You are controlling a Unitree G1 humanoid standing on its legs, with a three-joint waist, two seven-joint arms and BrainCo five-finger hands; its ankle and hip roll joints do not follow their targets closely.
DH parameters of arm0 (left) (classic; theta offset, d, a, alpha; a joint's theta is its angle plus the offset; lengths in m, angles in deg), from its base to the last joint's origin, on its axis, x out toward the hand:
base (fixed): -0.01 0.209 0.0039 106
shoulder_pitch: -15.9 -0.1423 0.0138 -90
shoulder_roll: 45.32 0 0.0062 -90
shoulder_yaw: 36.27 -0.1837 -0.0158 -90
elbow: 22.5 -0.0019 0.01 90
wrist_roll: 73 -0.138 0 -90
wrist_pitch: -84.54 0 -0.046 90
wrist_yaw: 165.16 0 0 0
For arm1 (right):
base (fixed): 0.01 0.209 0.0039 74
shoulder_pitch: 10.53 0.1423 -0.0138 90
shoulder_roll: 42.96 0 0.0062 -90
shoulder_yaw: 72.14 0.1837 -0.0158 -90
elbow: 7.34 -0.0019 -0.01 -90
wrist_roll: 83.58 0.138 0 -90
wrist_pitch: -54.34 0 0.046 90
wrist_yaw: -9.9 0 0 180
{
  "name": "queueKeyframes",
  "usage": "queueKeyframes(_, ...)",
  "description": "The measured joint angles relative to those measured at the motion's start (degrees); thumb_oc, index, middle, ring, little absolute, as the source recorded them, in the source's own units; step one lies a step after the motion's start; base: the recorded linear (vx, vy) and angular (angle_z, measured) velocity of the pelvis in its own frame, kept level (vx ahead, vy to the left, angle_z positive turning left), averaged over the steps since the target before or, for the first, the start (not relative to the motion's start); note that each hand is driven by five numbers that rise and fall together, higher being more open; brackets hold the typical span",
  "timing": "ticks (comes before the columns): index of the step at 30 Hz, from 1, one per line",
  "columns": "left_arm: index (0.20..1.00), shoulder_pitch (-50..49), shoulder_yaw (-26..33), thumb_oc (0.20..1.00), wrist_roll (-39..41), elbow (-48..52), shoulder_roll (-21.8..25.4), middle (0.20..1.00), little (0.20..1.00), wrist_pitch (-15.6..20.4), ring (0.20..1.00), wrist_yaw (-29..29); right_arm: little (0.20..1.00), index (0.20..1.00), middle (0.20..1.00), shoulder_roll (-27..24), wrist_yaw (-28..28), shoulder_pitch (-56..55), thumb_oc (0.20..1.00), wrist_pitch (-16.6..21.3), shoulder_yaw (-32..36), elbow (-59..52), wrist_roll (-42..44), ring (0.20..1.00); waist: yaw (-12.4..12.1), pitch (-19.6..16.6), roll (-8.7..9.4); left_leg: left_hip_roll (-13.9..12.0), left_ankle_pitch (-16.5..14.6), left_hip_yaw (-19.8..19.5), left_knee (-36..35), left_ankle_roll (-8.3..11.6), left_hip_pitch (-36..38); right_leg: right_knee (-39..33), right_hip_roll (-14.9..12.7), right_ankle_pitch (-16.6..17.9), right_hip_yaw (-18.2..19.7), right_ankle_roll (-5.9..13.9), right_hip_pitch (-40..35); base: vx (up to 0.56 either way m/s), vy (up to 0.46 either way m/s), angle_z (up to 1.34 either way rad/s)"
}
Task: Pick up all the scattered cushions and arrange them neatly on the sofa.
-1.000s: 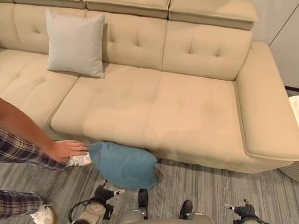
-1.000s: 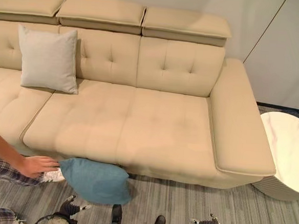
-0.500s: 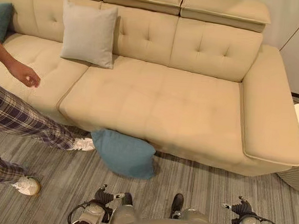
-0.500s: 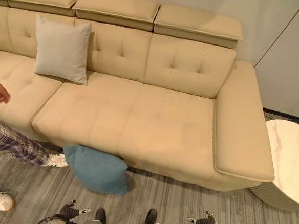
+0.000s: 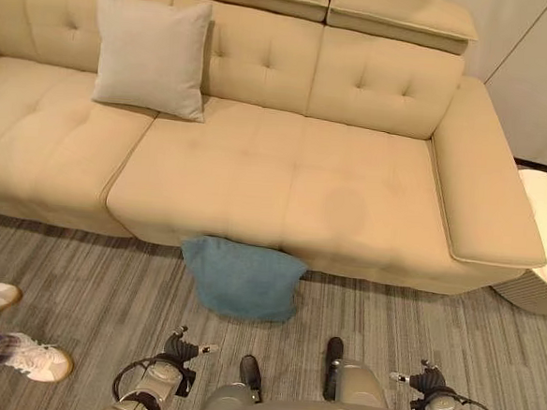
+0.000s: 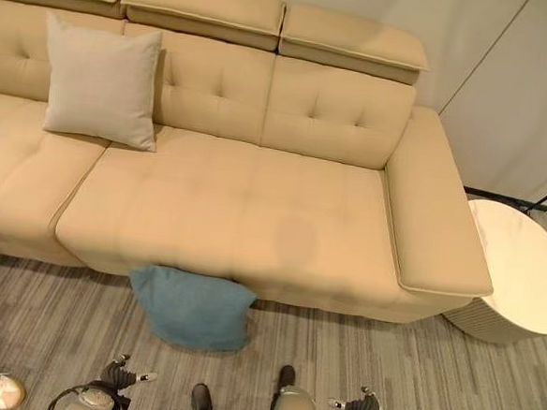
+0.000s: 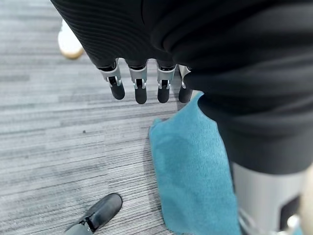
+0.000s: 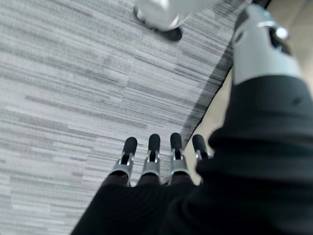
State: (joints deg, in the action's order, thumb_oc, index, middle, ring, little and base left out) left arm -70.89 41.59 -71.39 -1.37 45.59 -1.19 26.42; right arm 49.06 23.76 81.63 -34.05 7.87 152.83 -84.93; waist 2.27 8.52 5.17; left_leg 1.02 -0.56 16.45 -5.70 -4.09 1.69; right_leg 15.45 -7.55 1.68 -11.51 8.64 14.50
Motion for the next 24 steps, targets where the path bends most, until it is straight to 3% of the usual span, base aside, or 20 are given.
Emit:
queueKeyframes(1,1.0,-1.4,0.4,1.0,-0.1,-0.1,-0.1,1.0,1.0,0.1,1.0,0.0,1.0,1.0,1.0,0.1,0.0,0.3,1.0,0.1,0.0,0.0,0.0,1.0,-0.5,-0.4,0.36,0.0,-0.3,0.4,0.0,-0.19,0.1,-0.9,1.2,-3.0,-7.1,-3.82,-0.7,0.14,-0.004,0.02)
queueKeyframes(2,1.0,-2.1,0.4,1.0,-0.1,-0.6,-0.1,1.0,1.0,-0.1,1.0,-0.1,1.0,1.0,1.0,0.0,0.0,0.4,1.0,0.1,0.1,-0.1,0.0,1.0,-0.4,-0.5,0.51,0.4,-0.1,-0.1,0.3,-0.16,0.2,-3.6,1.8,-3.2,-8.4,-3.99,-1.9,0.14,-0.003,0.04)
queueKeyframes(3,1.0,-2.5,0.3,1.0,-0.2,-0.6,-0.4,1.0,1.0,-0.3,1.0,-0.1,1.0,1.0,1.0,-0.2,0.0,0.2,1.0,0.1,0.5,-0.7,0.1,1.0,-0.1,-0.5,-0.09,0.4,0.2,-1.6,0.4,-0.29,0.1,-5.1,3.6,-3.9,-3.8,-4.22,-2.7,0.11,-0.019,0.71)
queueKeyframes(4,1.0,-1.8,-0.1,1.0,-0.2,-0.4,-0.7,1.0,1.0,-0.3,1.0,-0.2,1.0,1.0,1.0,-0.5,0.1,0.2,1.0,0.2,0.5,-0.9,0.1,1.0,1.3,0.0,-1.42,-0.2,0.8,-4.2,0.5,0.0,-0.2,-7.6,6.1,-4.0,3.4,-3.97,-4.2,0.11,-0.041,0.86)
queueKeyframes(5,1.0,-1.3,-0.8,1.0,-0.3,-0.4,-0.6,1.0,1.0,-0.1,1.0,-0.2,1.0,1.0,1.0,-0.5,0.1,0.0,1.0,0.2,0.5,-0.8,0.1,1.0,1.6,-0.2,-1.14,-0.2,0.9,-4.9,0.5,0.1,-0.2,-9.3,6.7,-3.5,4.5,-4.02,-5.1,0.11,-0.042,0.98)
queueKeyframes(6,1.0,-1.0,-1.2,1.0,-0.4,-0.2,-0.5,1.0,1.0,0.1,1.0,-0.3,1.0,1.0,1.0,-0.6,0.1,-0.2,1.0,0.1,0.6,-0.5,0.3,1.0,0.9,0.2,-1.98,-0.2,0.7,-6.1,1.2,1.25,-0.3,-11.2,7.2,-2.2,3.9,-6.98,-7.0,0.12,-0.048,0.74)
queueKeyframes(7,1.0,-0.6,-1.2,1.0,-0.4,0.2,-0.9,1.0,1.0,0.2,1.0,-0.4,1.0,1.0,1.0,-0.7,0.1,-0.4,1.0,0.2,0.6,-0.6,0.6,1.0,1.5,0.2,-2.26,0.1,0.7,-7.4,3.4,2.41,-0.7,-13.9,6.4,-1.0,2.6,-8.34,-9.6,0.06,-0.013,0.7)
queueKeyframes(8,1.0,-0.4,-1.0,1.0,-0.4,0.2,-1.6,1.0,1.0,0.4,1.0,-0.5,1.0,1.0,1.0,-0.7,0.1,0.0,1.0,0.2,0.7,-0.4,0.7,1.0,0.9,0.0,-2.11,0.6,-0.9,-8.0,12.2,5.77,-3.5,-16.4,5.4,-1.2,2.1,-9.09,-12.1,0.08,-0.002,0.55)
queueKeyframes(10,1.0,0.6,-1.2,1.0,-0.4,0.2,-2.5,1.0,1.0,0.5,1.0,-0.5,1.0,1.0,1.0,-1.3,0.1,1.4,1.0,1.2,0.5,-0.5,1.3,1.0,0.0,0.3,-1.24,0.5,-2.7,-8.8,25.7,8.83,-11.4,-17.4,3.8,-0.9,2.9,-11.11,-12.9,0.11,0.046,0.0)
queueKeyframes(11,1.0,0.0,-1.2,1.0,-0.3,0.1,-3.0,1.0,1.0,0.4,1.0,-0.6,1.0,1.0,1.0,-1.7,0.1,1.8,1.0,1.2,0.4,-0.5,1.5,1.0,0.2,0.2,-1.59,-1.2,-3.2,-9.3,25.7,9.23,-12.7,-17.9,3.9,-0.8,2.9,-11.61,-13.3,0.17,0.073,-0.15)
queueKeyframes(14,1.0,-0.6,-1.2,1.0,-0.2,0.1,-2.9,1.0,1.0,0.1,1.0,-0.5,1.0,1.0,1.0,-2.2,0.1,1.3,1.0,1.1,0.3,-0.3,1.8,1.0,0.3,0.4,-1.34,-9.2,-0.9,-9.8,13.1,9.66,-12.4,-19.3,5.8,-1.1,3.7,-11.94,-14.6,0.19,0.118,-0.16)
queueKeyframes(16,1.0,0.0,-1.3,1.0,-0.2,0.1,-2.6,1.0,1.0,-0.2,1.0,-0.5,1.0,1.0,1.0,-2.4,0.2,1.5,1.0,1.0,0.2,0.1,1.8,1.0,0.4,0.4,-1.36,-11.9,2.4,-11.4,6.2,10.09,-12.5,-20.0,6.6,-1.3,5.0,-10.77,-15.0,0.24,0.256,-0.34)
queueKeyframes(18,1.0,0.7,-1.3,1.0,-0.1,0.1,-2.8,1.0,1.0,-0.3,1.0,-0.5,1.0,1.0,1.0,-2.5,0.3,1.6,1.0,0.6,0.4,1.9,1.8,1.0,0.2,0.4,-1.38,-11.1,3.5,-14.6,2.0,10.08,-11.0,-20.4,6.5,-1.3,6.4,-9.4,-15.6,0.17,0.214,-0.5)
queueKeyframes(19,1.0,0.1,-1.4,1.0,-0.1,0.2,-3.5,1.0,1.0,-0.3,1.0,-0.5,1.0,1.0,1.0,-3.1,0.3,1.1,1.0,0.6,0.5,1.8,1.8,1.0,0.6,0.1,-2.67,-10.0,4.0,-15.3,1.5,9.38,-9.4,-20.4,6.6,-1.5,6.9,-8.11,-16.4,0.22,0.336,-0.59)
queueKeyframes(20,1.0,0.5,-1.5,1.0,-0.1,0.2,-3.7,1.0,1.0,-0.3,1.0,-0.5,1.0,1.0,1.0,-3.3,0.3,0.5,1.0,0.5,0.5,1.8,1.8,1.0,0.8,0.3,-3.48,-10.0,8.8,-16.0,1.8,9.54,-8.5,-20.4,6.6,-2.1,7.7,-7.06,-17.3,0.26,0.409,-0.42)
queueKeyframes(21,1.0,0.9,-1.9,1.0,-0.1,0.2,-3.3,1.0,1.0,-0.4,1.0,-0.4,1.0,1.0,1.0,-2.4,0.2,0.1,1.0,0.4,0.5,1.2,1.8,1.0,1.1,-0.3,-2.15,-8.3,7.9,-14.9,1.7,8.46,-7.6,-20.2,4.9,-2.1,7.6,-6.44,-17.8,0.17,0.334,-0.26)
queueKeyframes(24,1.0,1.1,-3.3,1.0,-0.1,0.2,-2.8,1.0,1.0,-0.3,1.0,-0.5,1.0,1.0,1.0,-1.6,0.1,-0.8,1.0,0.5,0.5,0.5,1.8,1.0,1.4,-0.9,-1.29,-4.9,7.1,-11.8,0.3,5.95,-5.4,-13.3,1.0,-3.9,7.8,-4.18,-14.7,0.05,0.162,-0.34)
